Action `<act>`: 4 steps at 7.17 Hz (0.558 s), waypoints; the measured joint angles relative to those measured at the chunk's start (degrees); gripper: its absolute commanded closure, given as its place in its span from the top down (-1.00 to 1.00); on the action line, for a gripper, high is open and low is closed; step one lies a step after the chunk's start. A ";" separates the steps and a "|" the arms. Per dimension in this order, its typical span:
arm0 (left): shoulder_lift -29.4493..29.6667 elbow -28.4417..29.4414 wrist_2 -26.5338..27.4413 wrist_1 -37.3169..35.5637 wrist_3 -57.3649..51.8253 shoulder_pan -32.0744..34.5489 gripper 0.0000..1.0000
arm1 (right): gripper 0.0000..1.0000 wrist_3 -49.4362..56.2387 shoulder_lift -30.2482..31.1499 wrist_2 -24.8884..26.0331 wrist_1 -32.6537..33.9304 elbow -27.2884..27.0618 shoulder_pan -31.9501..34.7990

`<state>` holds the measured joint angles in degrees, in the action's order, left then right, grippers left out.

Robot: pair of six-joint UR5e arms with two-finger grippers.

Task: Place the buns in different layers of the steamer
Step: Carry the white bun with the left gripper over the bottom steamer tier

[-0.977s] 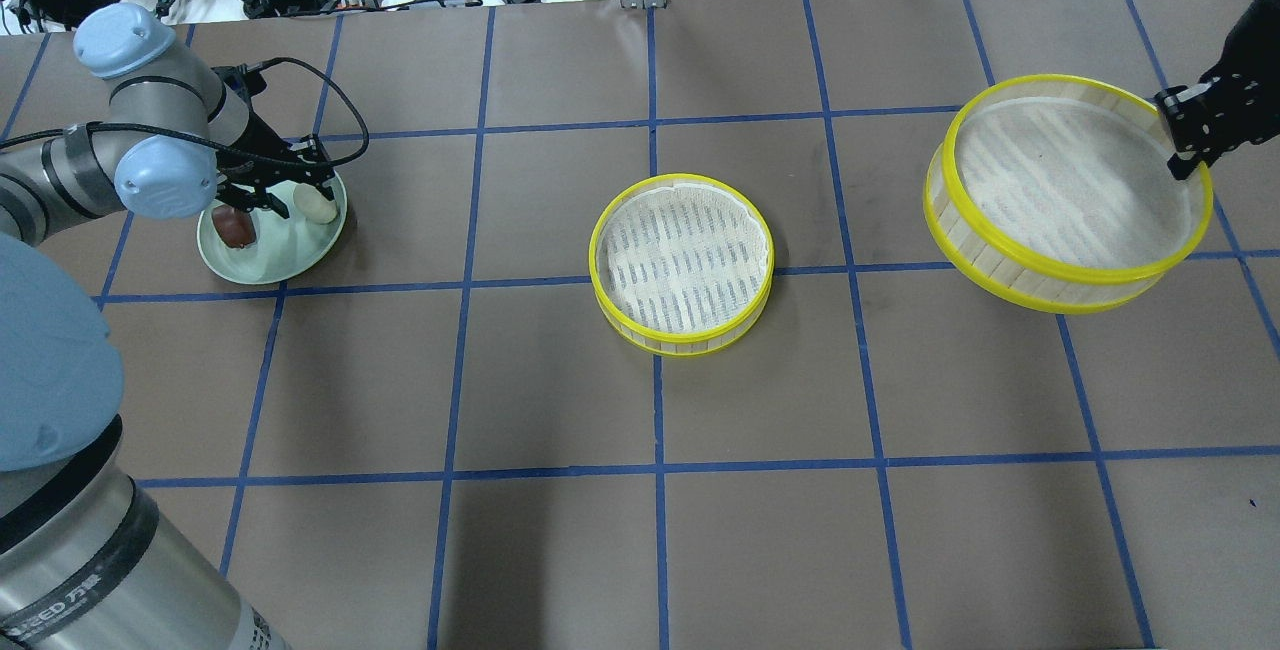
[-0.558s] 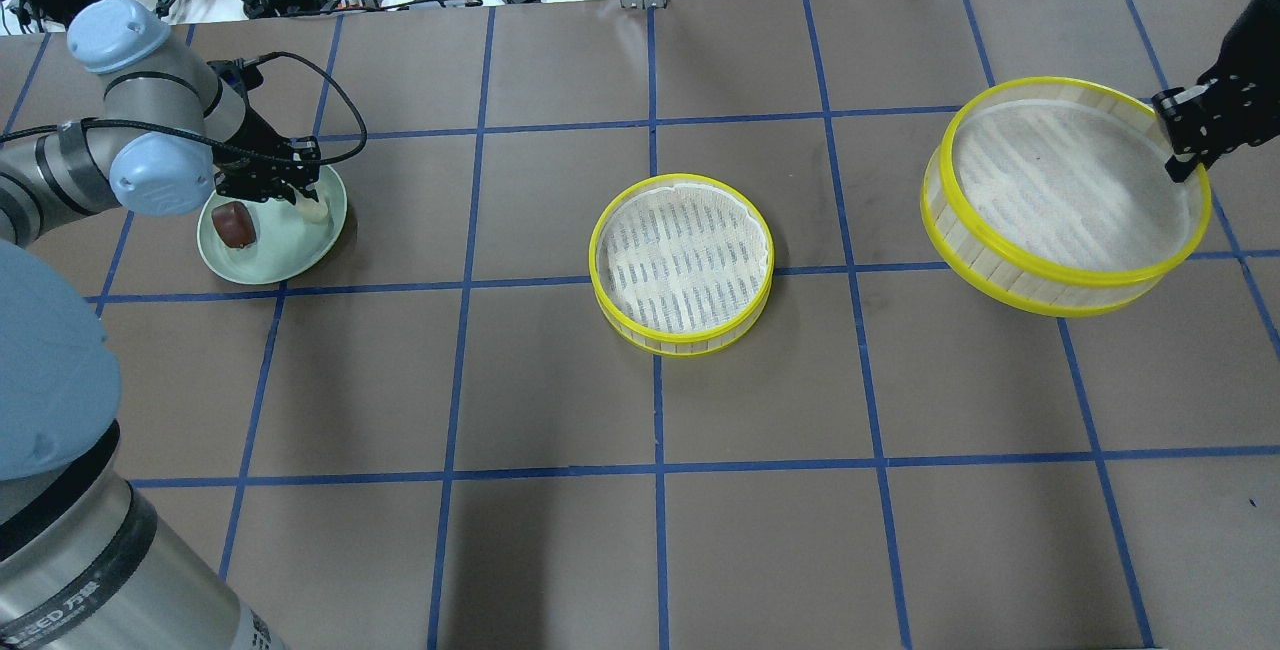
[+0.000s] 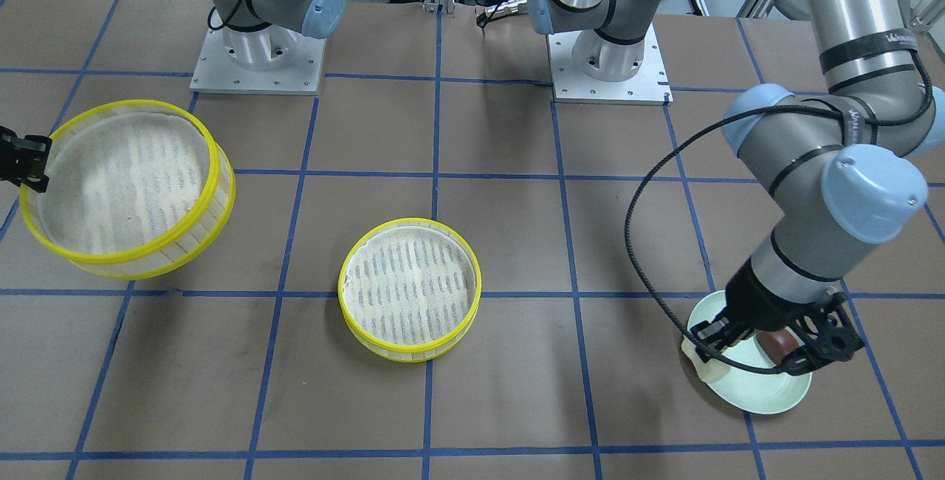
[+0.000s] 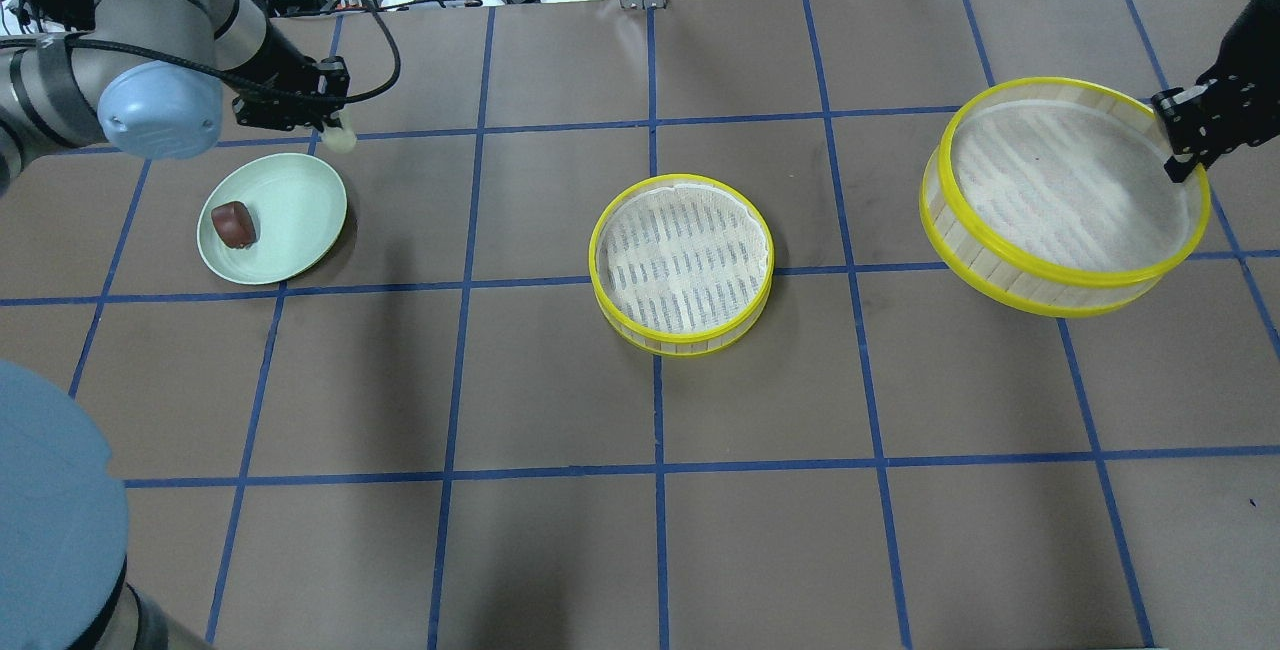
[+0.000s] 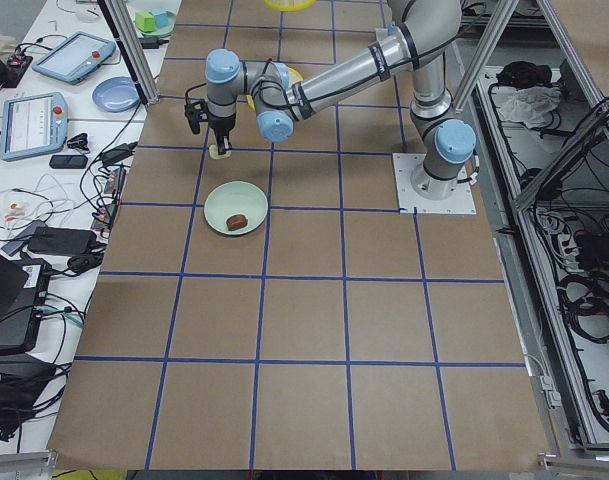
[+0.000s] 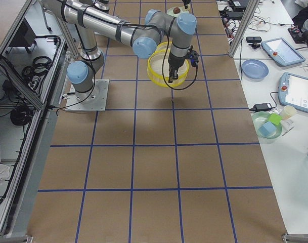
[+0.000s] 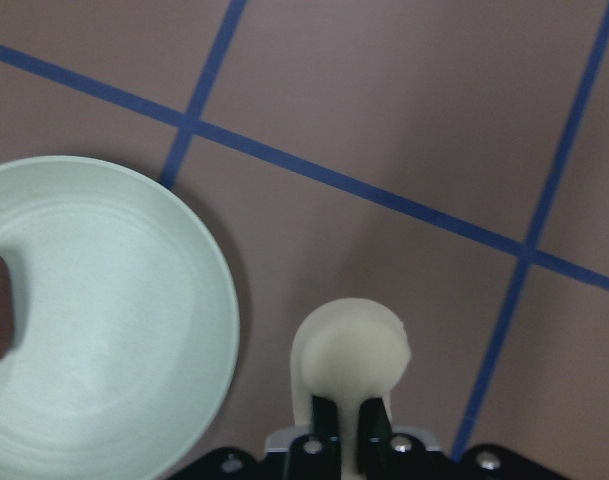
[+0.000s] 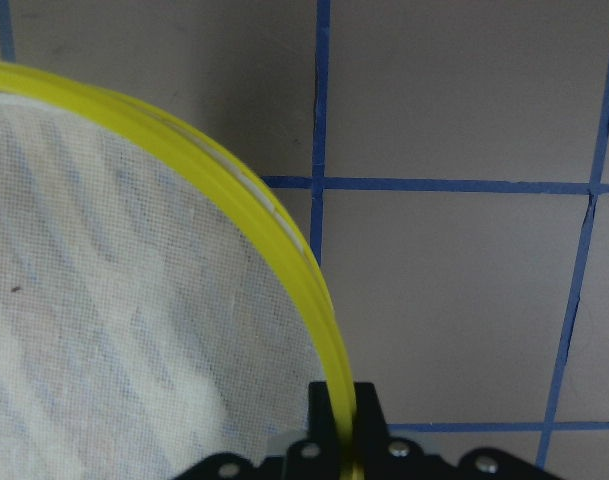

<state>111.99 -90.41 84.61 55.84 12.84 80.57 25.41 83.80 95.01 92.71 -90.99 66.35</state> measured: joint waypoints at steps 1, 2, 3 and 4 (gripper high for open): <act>-1.33 -0.20 -1.20 -0.34 4.06 4.54 -1.00 | -1.00 -0.01 0.00 -0.02 -0.04 0.00 0.03; -2.31 -0.54 -1.80 -0.62 6.67 9.15 -1.00 | -1.00 -0.03 0.00 -0.04 -0.04 -0.03 0.05; -2.71 -0.96 -2.04 -0.91 9.32 13.46 -1.00 | -1.00 -0.05 -0.01 -0.02 -0.03 -0.05 0.05; -2.39 -1.59 -2.51 -1.97 11.54 17.05 -1.00 | -1.00 -0.03 -0.03 -0.01 -0.04 -0.06 0.05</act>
<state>109.60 -92.00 82.10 53.87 24.38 97.62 25.38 83.77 95.00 92.66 -91.05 66.40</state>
